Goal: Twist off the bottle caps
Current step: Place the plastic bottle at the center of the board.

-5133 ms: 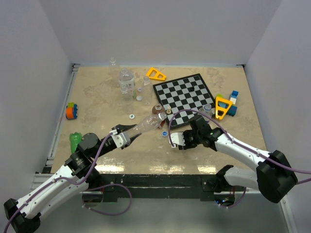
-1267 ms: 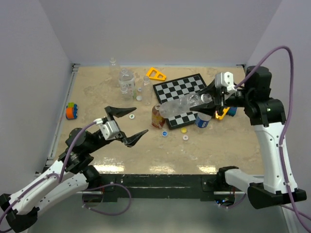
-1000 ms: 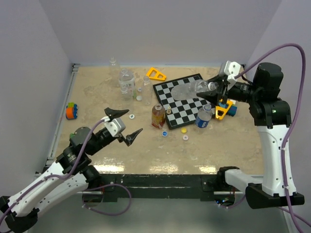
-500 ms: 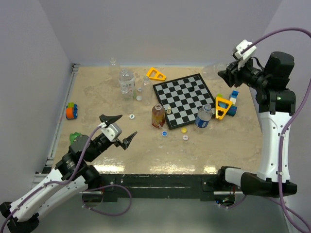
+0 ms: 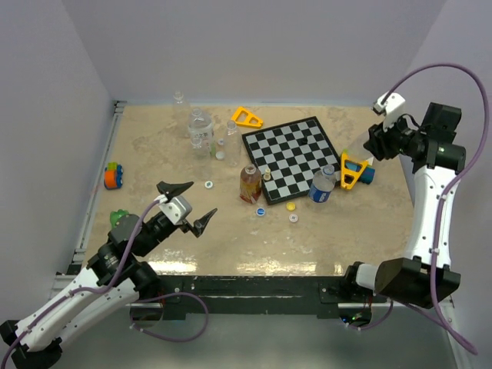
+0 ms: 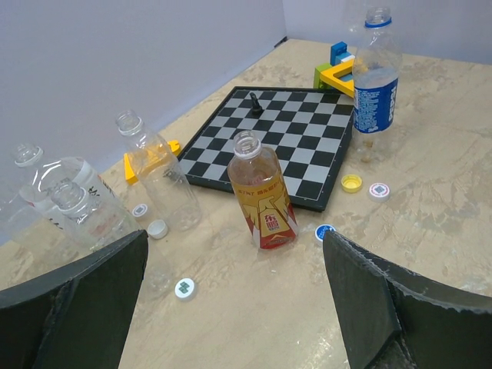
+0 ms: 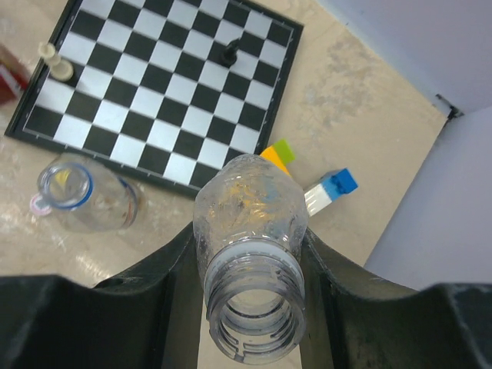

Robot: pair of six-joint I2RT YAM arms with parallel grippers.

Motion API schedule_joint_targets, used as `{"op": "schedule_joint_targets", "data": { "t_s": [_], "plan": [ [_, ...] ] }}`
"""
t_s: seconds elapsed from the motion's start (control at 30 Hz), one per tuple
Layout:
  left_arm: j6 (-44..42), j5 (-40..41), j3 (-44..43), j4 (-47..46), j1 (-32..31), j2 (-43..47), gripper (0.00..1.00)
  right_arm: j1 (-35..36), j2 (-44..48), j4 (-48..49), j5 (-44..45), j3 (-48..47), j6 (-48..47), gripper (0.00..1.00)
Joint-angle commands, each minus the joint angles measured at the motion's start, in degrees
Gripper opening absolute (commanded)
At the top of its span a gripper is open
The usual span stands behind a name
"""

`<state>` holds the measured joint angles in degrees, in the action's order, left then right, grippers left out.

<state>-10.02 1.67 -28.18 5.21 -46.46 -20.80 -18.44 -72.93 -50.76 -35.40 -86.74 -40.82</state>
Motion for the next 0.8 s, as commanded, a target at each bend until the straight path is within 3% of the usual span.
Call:
{"op": "schedule_joint_targets", "data": {
  "t_s": [0.0,0.4,0.77],
  "plan": [
    [0.9,-1.1,0.7,-2.3,0.2,0.5,1.0,-0.1,4.1,-8.6,0.1,4.6,-9.4,0.23],
    [1.1,-1.2,0.7,-2.3,0.3,0.3,1.0,-0.2,4.3,-6.5,-0.6,17.8,-12.4,0.25],
    [1.0,-1.1,0.8,-2.2,0.3,0.1,1.0,0.0,0.3,-3.3,-1.0,18.7,-11.3,0.27]
  ]
}}
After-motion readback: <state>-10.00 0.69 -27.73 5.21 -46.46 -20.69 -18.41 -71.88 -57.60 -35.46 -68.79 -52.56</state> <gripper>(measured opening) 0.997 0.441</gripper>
